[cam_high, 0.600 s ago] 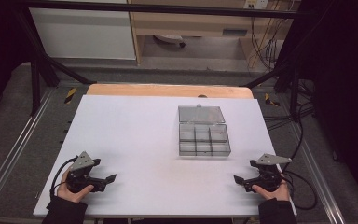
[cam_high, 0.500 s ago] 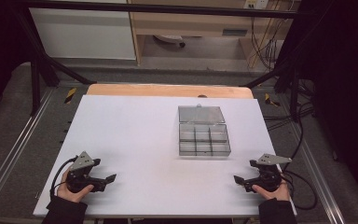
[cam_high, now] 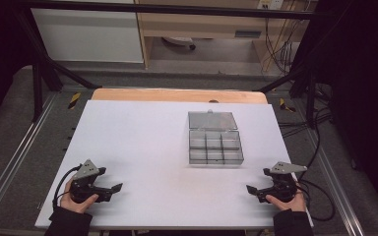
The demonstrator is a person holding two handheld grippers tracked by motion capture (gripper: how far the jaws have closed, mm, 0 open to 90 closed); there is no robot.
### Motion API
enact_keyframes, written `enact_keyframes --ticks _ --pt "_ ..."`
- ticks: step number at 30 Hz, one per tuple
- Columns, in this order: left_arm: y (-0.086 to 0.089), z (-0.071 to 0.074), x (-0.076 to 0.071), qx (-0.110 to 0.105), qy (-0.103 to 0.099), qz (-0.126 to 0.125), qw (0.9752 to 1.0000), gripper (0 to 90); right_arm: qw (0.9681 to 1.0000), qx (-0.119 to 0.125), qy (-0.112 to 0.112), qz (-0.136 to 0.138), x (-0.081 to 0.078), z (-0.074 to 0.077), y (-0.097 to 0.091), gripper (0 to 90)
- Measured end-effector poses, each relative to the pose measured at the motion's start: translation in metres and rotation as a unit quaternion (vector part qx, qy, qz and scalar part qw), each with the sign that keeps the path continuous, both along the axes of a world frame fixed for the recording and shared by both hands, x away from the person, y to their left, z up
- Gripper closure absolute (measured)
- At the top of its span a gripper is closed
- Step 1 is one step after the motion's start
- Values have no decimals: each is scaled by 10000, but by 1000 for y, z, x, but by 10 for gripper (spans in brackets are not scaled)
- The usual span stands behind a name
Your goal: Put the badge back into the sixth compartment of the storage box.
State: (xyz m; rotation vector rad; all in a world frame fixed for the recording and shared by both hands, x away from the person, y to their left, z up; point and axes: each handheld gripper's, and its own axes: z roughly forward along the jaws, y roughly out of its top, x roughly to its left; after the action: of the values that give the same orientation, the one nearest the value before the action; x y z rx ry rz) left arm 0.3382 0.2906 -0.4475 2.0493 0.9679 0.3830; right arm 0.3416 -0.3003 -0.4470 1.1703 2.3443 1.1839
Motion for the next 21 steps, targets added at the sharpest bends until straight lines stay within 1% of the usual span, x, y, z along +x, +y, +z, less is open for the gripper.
enact_keyframes --ticks 2,3,7,10,11,12,13,17,18,21 --pt "0 0 0 -12 -1 10 10000 91 10000 -17 6 19 0 1 1 14" --pt "0 0 0 -13 0 13 10000 91 10000 -24 44 11 -1 1 2 15" --pt "0 0 0 -10 1 13 10000 92 9999 -104 23 26 -2 3 5 33" --pt "0 0 0 -10 2 13 10000 92 9998 -172 -34 75 -4 4 7 57" --pt "0 0 0 -9 2 15 10000 92 9997 -212 -18 78 -5 4 8 66" --pt "0 0 0 -9 3 16 10000 93 9997 -211 1 82 -6 4 9 79" --pt "0 0 0 -6 2 18 10000 94 9996 -251 -37 107 -7 4 9 93" --pt "0 0 0 1 -1 26 10000 95 9993 -349 14 160 -10 2 12 146" --pt "0 0 0 0 -2 30 10000 95 9990 -396 -6 188 -11 2 12 162" --pt "0 0 0 -10 -3 48 10000 96 9989 -421 -15 216 -15 2 13 211"
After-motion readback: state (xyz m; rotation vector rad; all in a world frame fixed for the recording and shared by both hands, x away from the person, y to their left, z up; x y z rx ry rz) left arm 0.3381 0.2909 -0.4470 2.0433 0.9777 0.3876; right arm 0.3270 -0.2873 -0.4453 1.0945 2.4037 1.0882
